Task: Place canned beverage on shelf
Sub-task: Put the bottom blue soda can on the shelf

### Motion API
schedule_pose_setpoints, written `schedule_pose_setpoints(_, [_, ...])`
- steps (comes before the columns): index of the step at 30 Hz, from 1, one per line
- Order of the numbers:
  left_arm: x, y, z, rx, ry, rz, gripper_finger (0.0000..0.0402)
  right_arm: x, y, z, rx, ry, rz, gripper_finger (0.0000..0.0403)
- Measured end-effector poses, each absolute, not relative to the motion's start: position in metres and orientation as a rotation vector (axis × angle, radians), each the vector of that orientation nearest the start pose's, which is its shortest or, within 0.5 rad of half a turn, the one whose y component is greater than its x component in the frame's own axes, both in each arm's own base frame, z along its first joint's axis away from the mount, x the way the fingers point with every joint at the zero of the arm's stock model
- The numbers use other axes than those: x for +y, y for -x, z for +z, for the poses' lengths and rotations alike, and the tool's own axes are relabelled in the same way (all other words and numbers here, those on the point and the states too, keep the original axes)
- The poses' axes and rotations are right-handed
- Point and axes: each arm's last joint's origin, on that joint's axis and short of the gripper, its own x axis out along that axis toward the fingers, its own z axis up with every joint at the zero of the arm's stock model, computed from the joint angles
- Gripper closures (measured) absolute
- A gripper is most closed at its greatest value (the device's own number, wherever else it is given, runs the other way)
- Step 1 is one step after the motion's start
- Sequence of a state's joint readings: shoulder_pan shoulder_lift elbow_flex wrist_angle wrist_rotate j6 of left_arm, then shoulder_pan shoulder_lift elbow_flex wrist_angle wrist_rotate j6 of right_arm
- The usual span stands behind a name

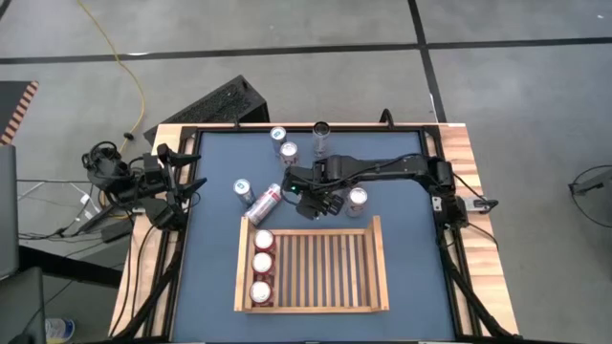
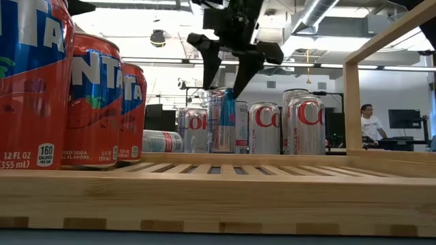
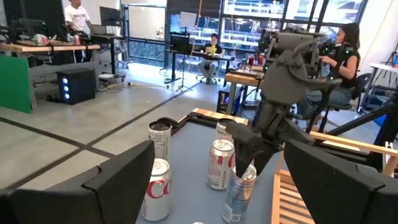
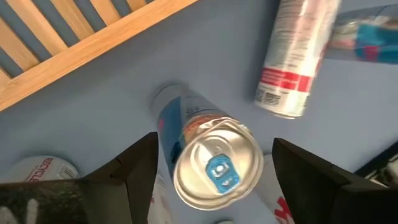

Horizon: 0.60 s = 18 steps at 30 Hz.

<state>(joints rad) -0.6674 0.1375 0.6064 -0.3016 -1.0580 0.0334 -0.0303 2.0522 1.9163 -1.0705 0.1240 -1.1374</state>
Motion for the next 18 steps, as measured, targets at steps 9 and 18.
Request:
schedule_pose_setpoints(9, [0.0008,-0.0398,0.3176,-0.103,0.096,0.392,0.0053,-0.0212,-0.4269,0.2744,1.143,1.016,0.562,0.0117])
schedule_pose_setpoints(18, [0.0008,-0.0398,0.3176,-0.103,0.096,0.391,0.0053,-0.0264,-0.4255,0.2672,1.16,1.0,0.567,0.0117])
